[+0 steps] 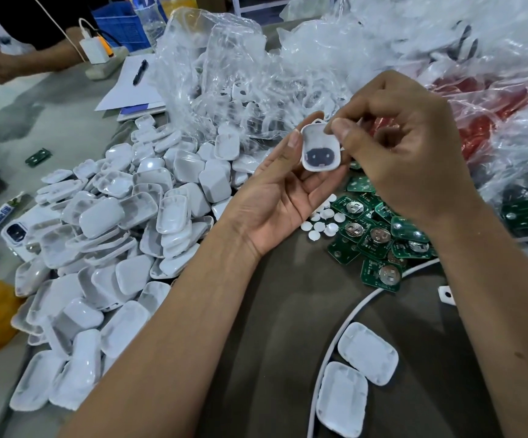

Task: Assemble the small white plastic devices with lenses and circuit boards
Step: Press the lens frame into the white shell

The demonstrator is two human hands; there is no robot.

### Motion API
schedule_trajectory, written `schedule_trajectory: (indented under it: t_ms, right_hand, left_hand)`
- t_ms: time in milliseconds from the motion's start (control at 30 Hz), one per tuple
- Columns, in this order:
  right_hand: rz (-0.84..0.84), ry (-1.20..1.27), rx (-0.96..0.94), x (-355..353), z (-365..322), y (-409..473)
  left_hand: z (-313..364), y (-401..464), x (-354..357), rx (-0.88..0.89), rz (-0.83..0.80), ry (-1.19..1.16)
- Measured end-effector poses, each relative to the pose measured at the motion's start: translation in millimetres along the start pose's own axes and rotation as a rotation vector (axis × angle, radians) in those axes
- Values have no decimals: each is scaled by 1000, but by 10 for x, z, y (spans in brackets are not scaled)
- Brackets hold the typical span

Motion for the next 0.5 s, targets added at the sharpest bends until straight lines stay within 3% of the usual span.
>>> schedule_trajectory:
  t_ms: [500]
  right_hand:
    - [-5, -32, -24, 25, -85, -11]
  left_hand:
    - [25, 20, -12, 15, -3, -27]
Point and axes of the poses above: each hand's wrist, its own y-axis towards the middle knuckle, its own x-axis out of the palm, z = x × y, the point moved 8 cm from there along y, towards the middle knuckle, and after that the axes turned 4 degrees about -z, right-handed, at the moved point
